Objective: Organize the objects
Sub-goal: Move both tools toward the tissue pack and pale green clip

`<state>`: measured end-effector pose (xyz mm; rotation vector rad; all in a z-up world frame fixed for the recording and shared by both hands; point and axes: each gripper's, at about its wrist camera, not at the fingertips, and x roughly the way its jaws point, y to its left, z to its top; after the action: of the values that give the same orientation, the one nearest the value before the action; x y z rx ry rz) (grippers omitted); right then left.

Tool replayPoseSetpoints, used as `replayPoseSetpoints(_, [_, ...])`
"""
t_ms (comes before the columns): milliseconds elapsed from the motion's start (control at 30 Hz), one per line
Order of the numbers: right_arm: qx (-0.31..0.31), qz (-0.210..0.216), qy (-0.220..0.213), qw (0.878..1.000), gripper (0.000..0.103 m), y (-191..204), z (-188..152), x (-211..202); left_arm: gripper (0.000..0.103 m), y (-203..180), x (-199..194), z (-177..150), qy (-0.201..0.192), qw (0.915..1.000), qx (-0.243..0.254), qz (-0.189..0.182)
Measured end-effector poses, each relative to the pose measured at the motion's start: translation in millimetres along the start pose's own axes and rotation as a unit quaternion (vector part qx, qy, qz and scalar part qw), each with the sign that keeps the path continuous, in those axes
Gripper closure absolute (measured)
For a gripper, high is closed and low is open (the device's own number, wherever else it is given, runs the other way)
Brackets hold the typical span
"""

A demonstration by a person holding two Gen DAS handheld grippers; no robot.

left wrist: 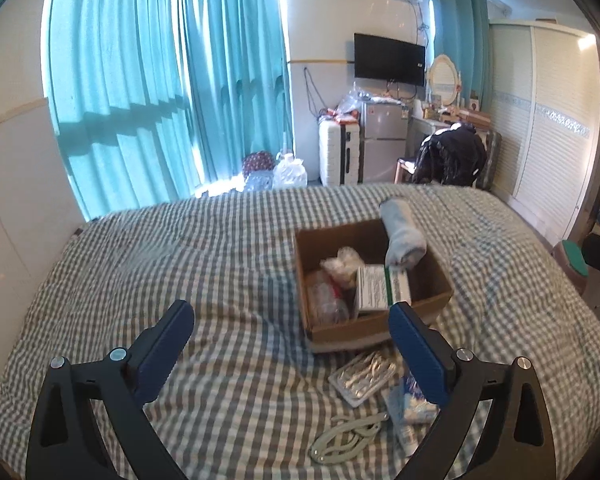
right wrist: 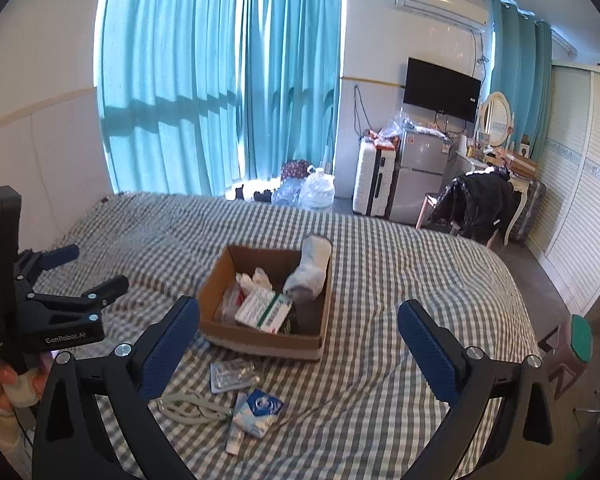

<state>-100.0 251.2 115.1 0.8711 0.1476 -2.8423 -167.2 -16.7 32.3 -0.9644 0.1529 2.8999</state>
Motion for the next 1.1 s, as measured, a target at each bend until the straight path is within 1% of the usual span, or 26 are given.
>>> replayPoseSetpoints(67, [-0.003,-0.006,0.017,1.0,0.003,3,-18,14,0.003,-6,15,-23,0.025,0.9997,0.002,-0.001])
replayPoseSetpoints(167, [-0.004,0.0,0.068,0.998,0.003,5,-51,51,0.003,-18,47,-59,0.07,0.9975,0.004,-0.009])
replayPoseSetpoints(233, [-0.001,0.01,0.104,0.995,0.003,8,-74,79,0.003,-23,66,-81,0.099,0.995,0.008,-0.01])
replayPoseSetpoints(300, [-0.004,0.013,0.126,0.992,0.003,11,-90,98,0.003,-28,83,-101,0.126,0.9919,0.012,-0.007])
replayPoseSetpoints(367, [-0.008,0.017,0.145,0.989,0.003,14,-105,117,0.003,-33,96,-119,0.156,0.9875,0.024,0.004])
replayPoseSetpoints(500, [0.007,0.024,0.182,0.983,0.003,18,-129,154,0.003,-34,105,-140,0.182,0.9828,0.033,0.011])
replayPoseSetpoints(667, [0.015,0.032,0.235,0.971,0.003,29,-155,198,0.003,-39,104,-145,0.183,0.9821,0.046,-0.001])
replayPoseSetpoints(733, [0.015,0.037,0.253,0.967,0.003,35,-166,212,0.003,-44,106,-147,0.193,0.9796,0.056,-0.004])
replayPoseSetpoints(800, [0.035,0.056,0.27,0.961,0.003,35,-173,222,0.003,-48,110,-150,0.2,0.9778,0.062,-0.006])
replayPoseSetpoints(833, [0.04,0.057,0.274,0.959,0.004,34,-175,226,0.003,-49,112,-151,0.203,0.9771,0.064,-0.003])
replayPoseSetpoints(867, [0.042,0.056,0.277,0.958,0.007,33,-177,229,0.003,-50,114,-151,0.205,0.9766,0.065,-0.003])
replayPoseSetpoints(900, [0.043,0.057,0.28,0.957,0.013,32,-179,231,0.003,-51,116,-151,0.207,0.9761,0.067,-0.004])
replayPoseSetpoints(933, [0.044,0.067,0.282,0.956,0.017,32,-180,233,0.003,-52,117,-152,0.209,0.9756,0.069,-0.006])
replayPoseSetpoints(967, [0.046,0.079,0.284,0.955,0.026,33,-181,233,0.003,-54,119,-153,0.212,0.9745,0.073,-0.008])
replayPoseSetpoints(1000, [0.044,0.09,0.284,0.953,0.038,35,-182,233,0.003,-56,121,-154,0.215,0.9737,0.077,-0.007])
replayPoseSetpoints(1033, [0.039,0.095,0.282,0.954,0.041,37,-181,231,0.003,-56,122,-155,0.217,0.9728,0.08,-0.005])
replayPoseSetpoints(1100, [0.024,0.082,0.269,0.959,0.042,40,-178,225,0.003,-59,127,-158,0.227,0.9695,0.092,-0.004])
